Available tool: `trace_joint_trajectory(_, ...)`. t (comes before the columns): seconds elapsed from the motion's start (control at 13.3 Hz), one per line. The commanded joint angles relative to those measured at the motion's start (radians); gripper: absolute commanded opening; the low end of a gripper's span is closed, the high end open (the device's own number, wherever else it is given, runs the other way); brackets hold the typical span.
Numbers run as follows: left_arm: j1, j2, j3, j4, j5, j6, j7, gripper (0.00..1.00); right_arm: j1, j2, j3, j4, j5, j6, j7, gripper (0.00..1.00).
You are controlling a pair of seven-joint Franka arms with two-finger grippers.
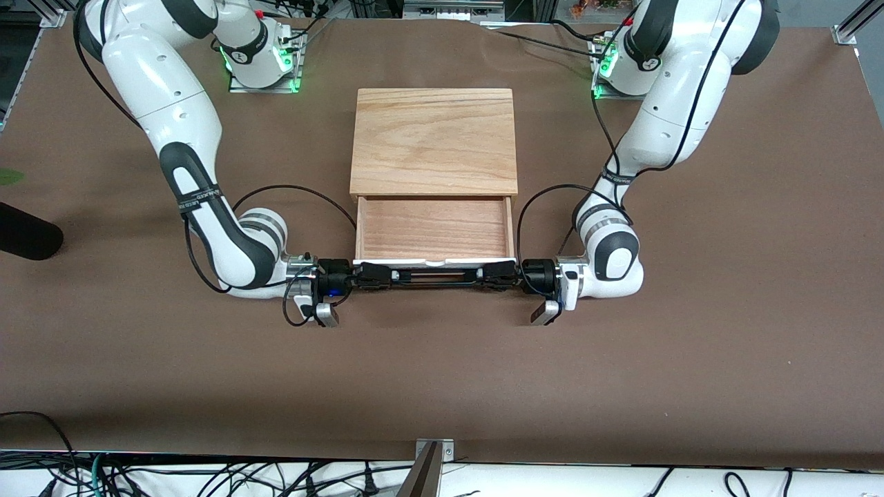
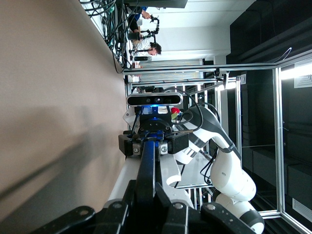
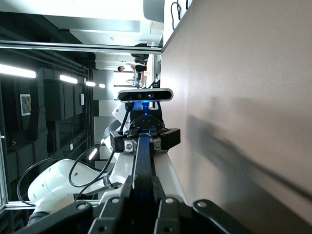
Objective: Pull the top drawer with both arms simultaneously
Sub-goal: 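Pull the drawer out of the cabinet with both grippers together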
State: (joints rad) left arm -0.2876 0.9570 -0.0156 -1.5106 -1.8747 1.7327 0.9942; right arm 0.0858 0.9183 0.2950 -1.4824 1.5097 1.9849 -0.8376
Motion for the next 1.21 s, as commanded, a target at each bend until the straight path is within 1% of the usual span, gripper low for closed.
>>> trace_joint_trajectory(0.0, -0.013, 0.071, 0.049, 0.044, -0.029, 0.070, -0.020, 0.00, -0.031, 0.005, 0.015, 0.057, 0.073, -0.020, 0.034, 0.00)
trace_joint_trajectory(0.3, -0.019, 0.072, 0.048, 0.050, -0.038, 0.079, -0.019, 0.00, -0.031, 0.031, 0.004, 0.057, 0.078, -0.081, 0.015, 0.00)
trace_joint_trajectory(0.38, -0.019, 0.071, 0.048, 0.044, -0.041, 0.077, -0.014, 0.26, -0.032, 0.031, 0.003, 0.057, 0.080, -0.084, 0.015, 0.00)
trace_joint_trajectory(0.45, -0.019, 0.068, 0.048, 0.038, -0.041, 0.077, -0.011, 0.57, -0.032, 0.031, 0.003, 0.057, 0.081, -0.086, 0.015, 0.00)
trace_joint_trajectory(0.53, -0.019, 0.068, 0.048, 0.035, -0.043, 0.076, -0.005, 0.59, -0.032, 0.031, 0.003, 0.057, 0.081, -0.086, 0.015, 0.00)
trace_joint_trajectory(0.75, -0.019, 0.062, 0.046, 0.027, -0.044, 0.076, -0.005, 0.61, -0.032, 0.037, 0.001, 0.057, 0.083, -0.092, 0.000, 0.00)
trace_joint_trajectory(0.9, -0.018, 0.054, 0.046, 0.017, -0.046, 0.076, -0.005, 0.71, -0.031, 0.043, -0.003, 0.057, 0.083, -0.115, -0.005, 0.00)
trace_joint_trajectory(0.98, -0.018, 0.051, 0.046, 0.016, -0.046, 0.076, -0.006, 0.71, -0.032, 0.042, -0.005, 0.057, 0.083, -0.117, -0.005, 0.00)
trace_joint_trajectory(1.06, -0.016, 0.049, 0.046, 0.016, -0.046, 0.074, -0.015, 0.72, -0.032, 0.043, -0.005, 0.057, 0.083, -0.117, -0.006, 0.04)
trace_joint_trajectory(1.13, -0.016, 0.046, 0.046, 0.016, -0.046, 0.073, -0.016, 0.94, -0.032, 0.043, -0.005, 0.059, 0.083, -0.115, -0.011, 0.29)
